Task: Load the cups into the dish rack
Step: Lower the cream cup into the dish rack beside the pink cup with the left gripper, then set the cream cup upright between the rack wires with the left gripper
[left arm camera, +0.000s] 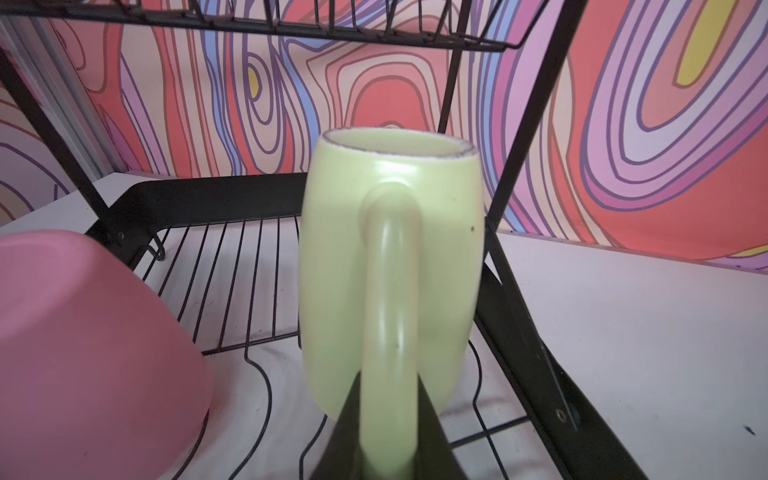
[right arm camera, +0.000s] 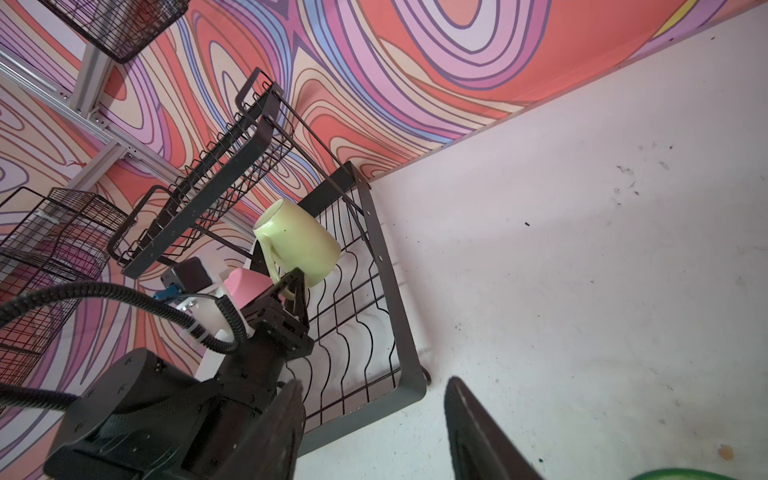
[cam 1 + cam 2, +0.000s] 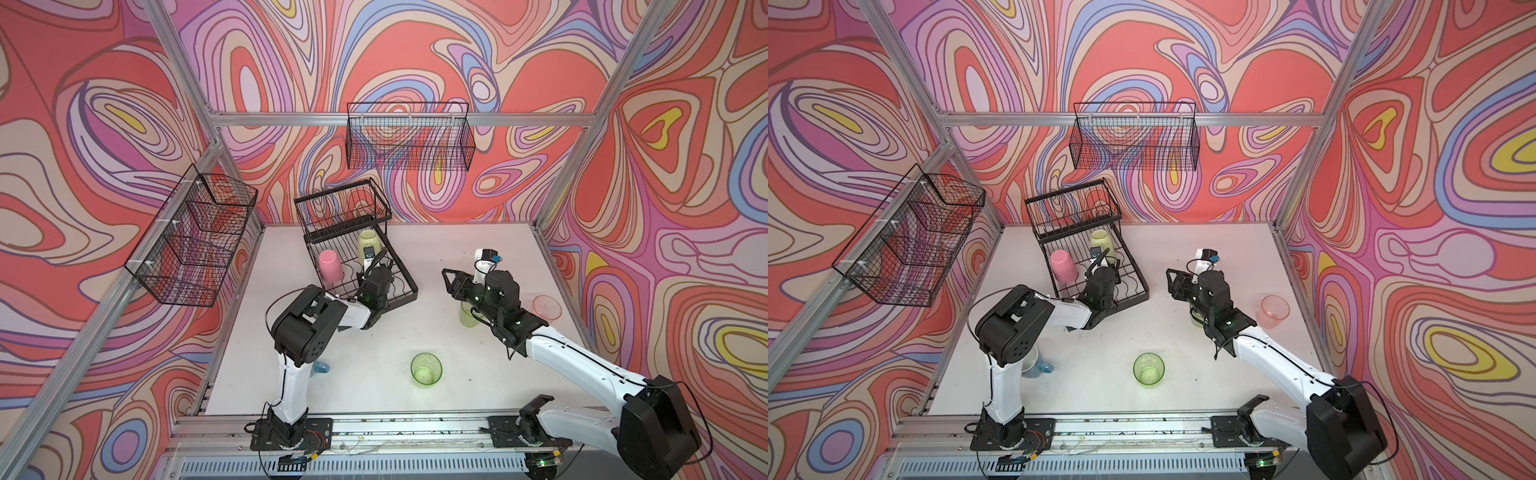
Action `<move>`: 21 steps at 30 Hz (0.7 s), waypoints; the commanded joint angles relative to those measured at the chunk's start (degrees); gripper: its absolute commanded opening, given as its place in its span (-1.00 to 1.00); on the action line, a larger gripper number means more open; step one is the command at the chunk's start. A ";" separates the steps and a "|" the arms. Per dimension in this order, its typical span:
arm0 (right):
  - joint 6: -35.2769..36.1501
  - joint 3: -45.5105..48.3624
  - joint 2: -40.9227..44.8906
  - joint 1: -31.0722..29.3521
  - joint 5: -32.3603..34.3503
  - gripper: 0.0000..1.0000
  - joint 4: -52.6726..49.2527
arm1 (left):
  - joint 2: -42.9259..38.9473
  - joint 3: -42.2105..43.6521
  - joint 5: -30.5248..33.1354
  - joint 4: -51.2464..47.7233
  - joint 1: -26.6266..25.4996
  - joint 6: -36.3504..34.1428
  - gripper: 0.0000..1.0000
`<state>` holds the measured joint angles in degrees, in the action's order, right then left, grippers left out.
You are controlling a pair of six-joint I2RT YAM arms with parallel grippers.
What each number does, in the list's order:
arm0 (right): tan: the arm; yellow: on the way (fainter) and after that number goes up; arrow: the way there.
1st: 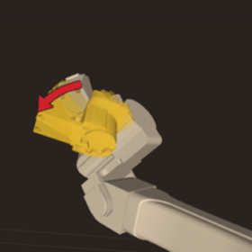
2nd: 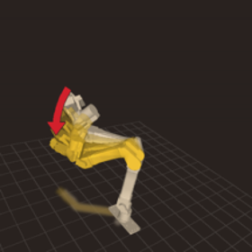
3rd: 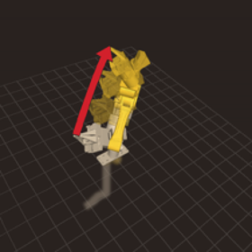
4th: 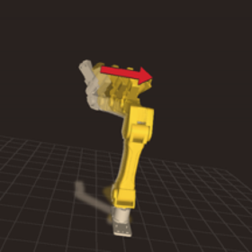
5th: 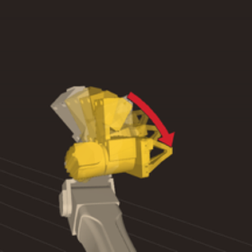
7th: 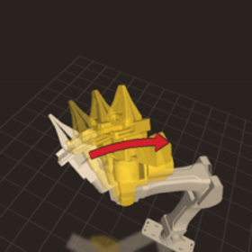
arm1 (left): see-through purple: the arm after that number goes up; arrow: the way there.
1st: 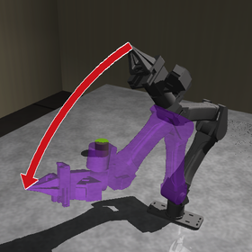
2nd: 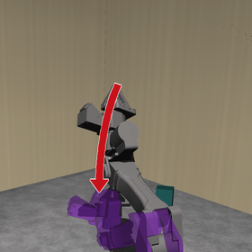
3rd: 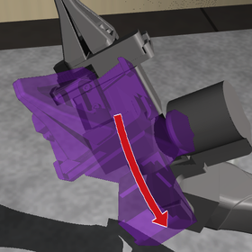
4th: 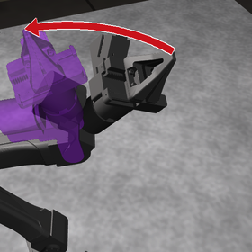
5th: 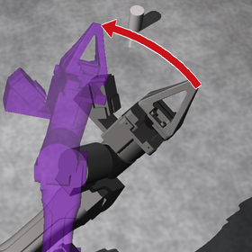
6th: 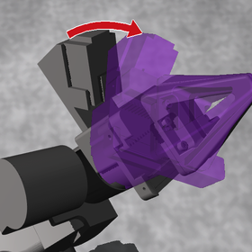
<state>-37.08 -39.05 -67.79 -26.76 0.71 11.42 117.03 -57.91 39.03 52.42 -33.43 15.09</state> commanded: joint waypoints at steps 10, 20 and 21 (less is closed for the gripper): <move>-0.02 0.73 -4.51 1.90 -3.28 0.14 4.63 | 5.05 -8.82 -1.20 3.98 3.10 0.99 -1.00; -0.23 0.72 -6.19 2.26 -4.61 0.14 5.80 | 9.44 -12.61 -3.22 2.90 5.23 2.50 -1.00; -0.24 0.70 -6.36 2.26 -4.83 0.14 5.88 | 9.81 -13.09 -3.32 2.50 5.36 2.65 -1.00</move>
<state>-37.15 -38.76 -73.52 -24.77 -3.25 15.97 126.39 -67.90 35.88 51.20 -28.82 16.73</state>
